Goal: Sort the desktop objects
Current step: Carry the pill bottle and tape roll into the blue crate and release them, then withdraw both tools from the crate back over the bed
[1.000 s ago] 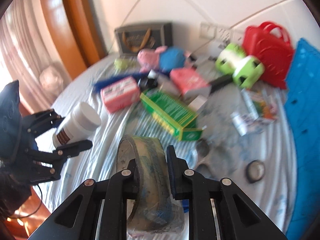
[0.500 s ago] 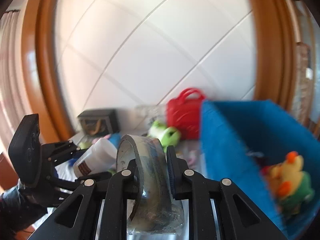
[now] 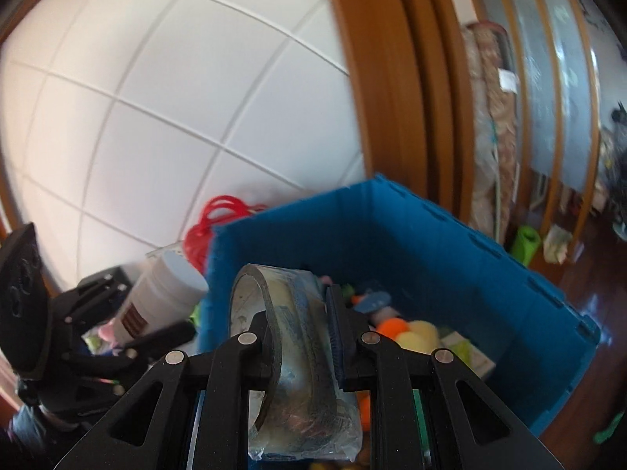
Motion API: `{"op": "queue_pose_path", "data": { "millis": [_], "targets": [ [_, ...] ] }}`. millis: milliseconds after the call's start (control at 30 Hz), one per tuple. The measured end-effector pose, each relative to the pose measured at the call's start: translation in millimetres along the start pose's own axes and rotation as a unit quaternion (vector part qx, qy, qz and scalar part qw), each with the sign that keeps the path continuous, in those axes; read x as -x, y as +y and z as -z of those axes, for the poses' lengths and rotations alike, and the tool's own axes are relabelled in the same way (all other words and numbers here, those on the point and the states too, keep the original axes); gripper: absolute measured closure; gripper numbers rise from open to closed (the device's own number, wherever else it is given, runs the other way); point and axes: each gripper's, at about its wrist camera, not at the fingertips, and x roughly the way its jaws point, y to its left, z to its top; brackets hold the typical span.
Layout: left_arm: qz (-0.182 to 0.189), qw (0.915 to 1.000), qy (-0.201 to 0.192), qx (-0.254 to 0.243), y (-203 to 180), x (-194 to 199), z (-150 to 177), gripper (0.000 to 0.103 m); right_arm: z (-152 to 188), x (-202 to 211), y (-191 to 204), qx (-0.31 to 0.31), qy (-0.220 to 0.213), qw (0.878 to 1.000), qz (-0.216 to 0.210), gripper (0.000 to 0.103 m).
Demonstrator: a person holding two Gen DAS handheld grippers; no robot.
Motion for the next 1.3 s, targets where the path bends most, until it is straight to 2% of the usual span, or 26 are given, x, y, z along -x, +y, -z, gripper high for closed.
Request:
{"op": "queue_pose_path", "data": {
  "millis": [33, 67, 133, 167, 200, 467, 567, 667, 867, 1067, 1200, 1300],
  "targets": [
    [-0.004, 1.0, 0.004, 0.002, -2, -3, -5, 0.048, -4, -4, -11, -0.011, 0.008, 1.0, 0.008, 0.076],
    [-0.008, 0.9999, 0.008, 0.002, -5, -10, -11, 0.034, -7, -10, -23, -0.025, 0.021, 0.999, 0.011, 0.068],
    [-0.014, 0.9998, 0.014, 0.001, -6, -15, -18, 0.021, -9, -9, -38, -0.039, 0.019, 0.999, 0.01, 0.04],
    [-0.014, 0.9998, 0.012, -0.003, -9, -15, -20, 0.021, -9, -4, -42, -0.038, 0.015, 0.999, 0.011, 0.011],
    [-0.019, 0.9998, 0.008, -0.008, -11, -15, -22, 0.021, -11, -1, -43, -0.033, 0.008, 0.999, 0.012, 0.003],
    [-0.048, 0.9989, 0.003, 0.001, -11, -14, -13, 0.021, -26, 20, -36, -0.017, -0.042, 0.999, -0.014, 0.003],
    [-0.058, 0.9983, 0.0, 0.009, -8, -7, -7, 0.021, -19, 30, -27, -0.017, -0.062, 0.998, -0.024, 0.003],
    [-0.084, 0.9964, -0.004, 0.013, -7, 5, 2, 0.021, -9, 40, -16, -0.017, -0.076, 0.997, -0.027, 0.003],
    [-0.118, 0.9919, -0.019, 0.041, -2, 37, 24, 0.021, 18, 55, 5, -0.004, -0.099, 0.995, -0.016, 0.002],
    [-0.176, 0.9818, -0.026, 0.068, 4, 72, 53, 0.021, 43, 67, 23, 0.007, -0.128, 0.991, -0.023, 0.0],
    [-0.233, 0.9685, -0.026, 0.086, 8, 95, 78, 0.021, 61, 68, 40, 0.023, -0.127, 0.991, -0.031, 0.0],
    [-0.258, 0.9601, -0.03, 0.104, 13, 113, 97, 0.021, 72, 65, 54, 0.037, -0.112, 0.992, -0.04, 0.0]
  ]
}}
